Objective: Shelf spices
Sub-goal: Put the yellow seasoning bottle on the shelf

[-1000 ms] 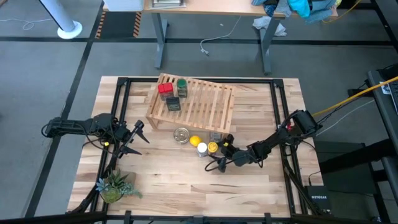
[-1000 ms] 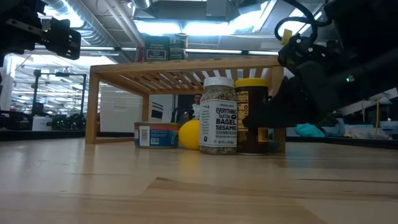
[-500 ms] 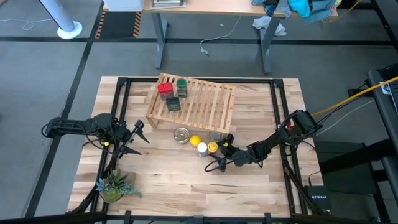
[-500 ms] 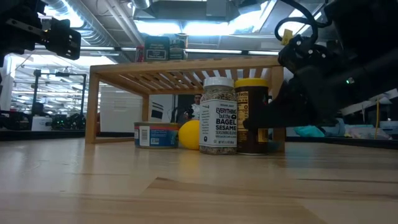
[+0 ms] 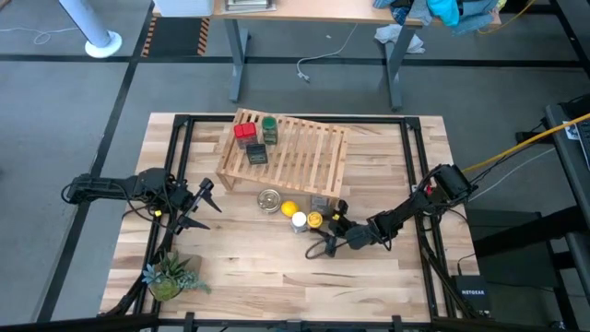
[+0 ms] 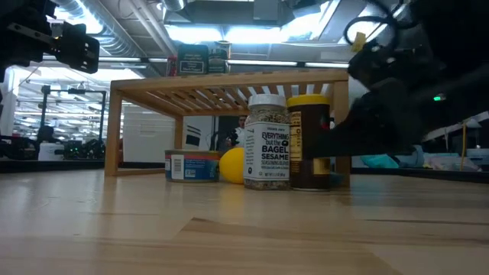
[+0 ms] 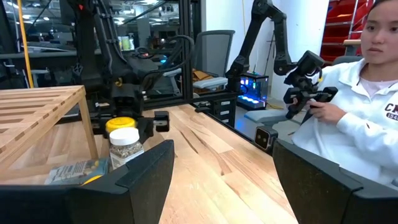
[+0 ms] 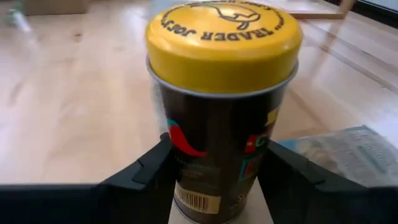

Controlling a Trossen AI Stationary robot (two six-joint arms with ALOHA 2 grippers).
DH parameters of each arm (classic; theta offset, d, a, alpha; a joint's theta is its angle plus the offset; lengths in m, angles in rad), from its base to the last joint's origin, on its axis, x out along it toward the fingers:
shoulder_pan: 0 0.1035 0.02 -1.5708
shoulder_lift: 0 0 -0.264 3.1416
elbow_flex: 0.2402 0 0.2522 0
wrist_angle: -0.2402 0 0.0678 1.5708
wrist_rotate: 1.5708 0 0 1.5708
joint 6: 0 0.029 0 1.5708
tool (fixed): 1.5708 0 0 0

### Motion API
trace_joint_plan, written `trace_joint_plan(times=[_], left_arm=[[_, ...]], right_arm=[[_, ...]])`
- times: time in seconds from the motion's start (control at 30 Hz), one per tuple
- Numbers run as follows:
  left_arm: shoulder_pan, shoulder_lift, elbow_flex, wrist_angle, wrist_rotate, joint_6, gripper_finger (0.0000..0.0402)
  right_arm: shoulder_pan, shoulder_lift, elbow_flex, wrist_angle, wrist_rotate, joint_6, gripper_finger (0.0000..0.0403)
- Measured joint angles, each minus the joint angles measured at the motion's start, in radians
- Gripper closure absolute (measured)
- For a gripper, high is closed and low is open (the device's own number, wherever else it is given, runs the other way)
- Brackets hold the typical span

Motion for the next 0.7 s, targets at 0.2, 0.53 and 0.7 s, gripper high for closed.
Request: trace_joint_plan(times=[0.2,0.53,0.7], left_arm=[[0.000,0.000,0.000,0.000,0.000,0.000,0.0135],[0.000,0.000,0.000,0.000,0.000,0.000,0.0135],[0.000,0.000,0.000,0.000,0.000,0.000,0.0135]], right_arm=[[0.080,0.000,0.000,0.025,0.077,0.000,0.0215],[0.112,-0.069,-0.001,0.081,0.175,-0.002,0.0223],[0.112,-0.115,0.000,0.111,0.178,-0.023,0.0224]])
